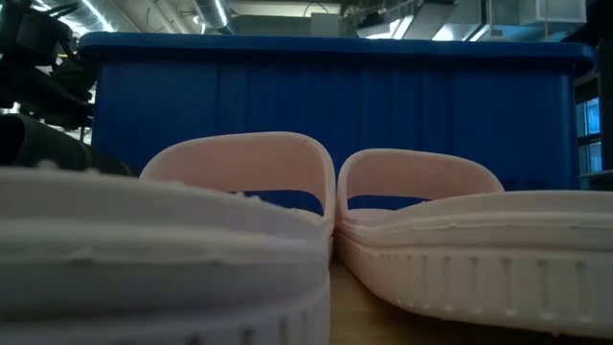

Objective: Pick and place slides into bin
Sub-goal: Put the black slipper into the blue bin

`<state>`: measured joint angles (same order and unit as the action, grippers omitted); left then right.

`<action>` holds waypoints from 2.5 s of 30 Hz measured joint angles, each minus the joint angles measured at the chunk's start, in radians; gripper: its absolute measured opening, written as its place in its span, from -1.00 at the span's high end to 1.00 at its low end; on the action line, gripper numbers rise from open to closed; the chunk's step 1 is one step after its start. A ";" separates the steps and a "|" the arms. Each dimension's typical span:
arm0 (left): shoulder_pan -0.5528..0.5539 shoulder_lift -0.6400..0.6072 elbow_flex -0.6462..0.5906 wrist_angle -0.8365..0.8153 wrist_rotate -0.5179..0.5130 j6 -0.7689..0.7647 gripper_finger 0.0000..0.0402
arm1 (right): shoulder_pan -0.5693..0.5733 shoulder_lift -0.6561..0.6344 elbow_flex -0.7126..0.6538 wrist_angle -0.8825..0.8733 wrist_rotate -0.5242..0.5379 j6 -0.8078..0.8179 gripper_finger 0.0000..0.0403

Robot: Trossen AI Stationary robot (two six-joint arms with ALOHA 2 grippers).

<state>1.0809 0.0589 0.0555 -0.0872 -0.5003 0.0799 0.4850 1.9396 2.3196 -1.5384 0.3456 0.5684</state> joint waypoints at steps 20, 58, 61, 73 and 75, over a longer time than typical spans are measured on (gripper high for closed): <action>0.000 0.000 0.000 0.000 0.001 0.000 -0.45 | 0.321 0.296 -0.002 -0.033 -0.012 0.400 -0.51; 0.000 0.000 0.000 0.000 0.001 -0.001 -0.45 | 0.316 0.403 -0.314 -0.034 -0.103 0.481 -0.51; 0.000 0.000 0.000 0.000 0.001 -0.001 -0.45 | 0.316 0.403 -0.314 -0.025 -0.103 0.430 -0.51; 0.000 0.000 0.000 0.000 0.001 -0.001 -0.45 | 0.314 0.403 -0.314 -0.030 -0.100 0.425 -0.51; 0.000 0.000 0.000 0.000 0.001 -0.001 -0.45 | 0.313 0.403 -0.314 -0.030 -0.101 0.425 -0.51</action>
<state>1.0809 0.0589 0.0555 -0.0872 -0.4995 0.0792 0.7983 2.3425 2.0056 -1.5683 0.2451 0.9937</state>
